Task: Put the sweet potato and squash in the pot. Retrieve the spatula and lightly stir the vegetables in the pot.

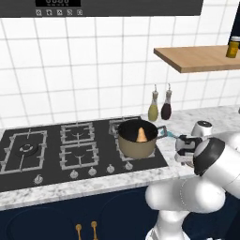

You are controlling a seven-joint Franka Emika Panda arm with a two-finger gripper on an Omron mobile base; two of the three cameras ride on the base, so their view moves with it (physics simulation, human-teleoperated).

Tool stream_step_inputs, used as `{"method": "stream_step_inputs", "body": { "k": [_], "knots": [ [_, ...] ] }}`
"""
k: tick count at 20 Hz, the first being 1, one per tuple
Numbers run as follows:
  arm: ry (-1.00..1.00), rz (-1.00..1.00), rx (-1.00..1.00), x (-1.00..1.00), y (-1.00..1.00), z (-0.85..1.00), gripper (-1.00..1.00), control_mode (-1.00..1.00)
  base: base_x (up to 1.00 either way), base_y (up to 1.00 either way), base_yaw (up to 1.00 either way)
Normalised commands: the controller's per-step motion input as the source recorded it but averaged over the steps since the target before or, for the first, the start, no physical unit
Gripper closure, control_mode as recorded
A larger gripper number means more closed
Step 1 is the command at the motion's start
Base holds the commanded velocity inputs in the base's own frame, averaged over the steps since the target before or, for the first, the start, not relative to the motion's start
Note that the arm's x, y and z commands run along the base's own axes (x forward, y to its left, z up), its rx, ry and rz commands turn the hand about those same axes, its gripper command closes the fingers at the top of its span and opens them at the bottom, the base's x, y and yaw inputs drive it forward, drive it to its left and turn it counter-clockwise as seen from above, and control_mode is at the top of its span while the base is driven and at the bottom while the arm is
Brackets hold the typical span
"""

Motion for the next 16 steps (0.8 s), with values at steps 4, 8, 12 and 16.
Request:
{"method": "stream_step_inputs", "body": {
  "k": [4, 8, 12, 16],
  "knots": [
    [-0.04, 0.10, -0.01, -0.63, 0.13, 0.58, 1.00, -1.00, 0.00, 0.00, 0.00],
    [0.00, 0.19, -0.15, -0.80, 0.37, 1.00, 1.00, -1.00, 0.00, 0.00, 0.00],
    [0.00, 0.25, -0.14, -0.74, 0.55, 1.00, 1.00, -1.00, 0.00, 0.00, 0.00],
    [0.00, 0.25, -0.10, -0.56, 0.59, 1.00, 1.00, -1.00, 0.00, 0.00, 0.00]
  ]
}}
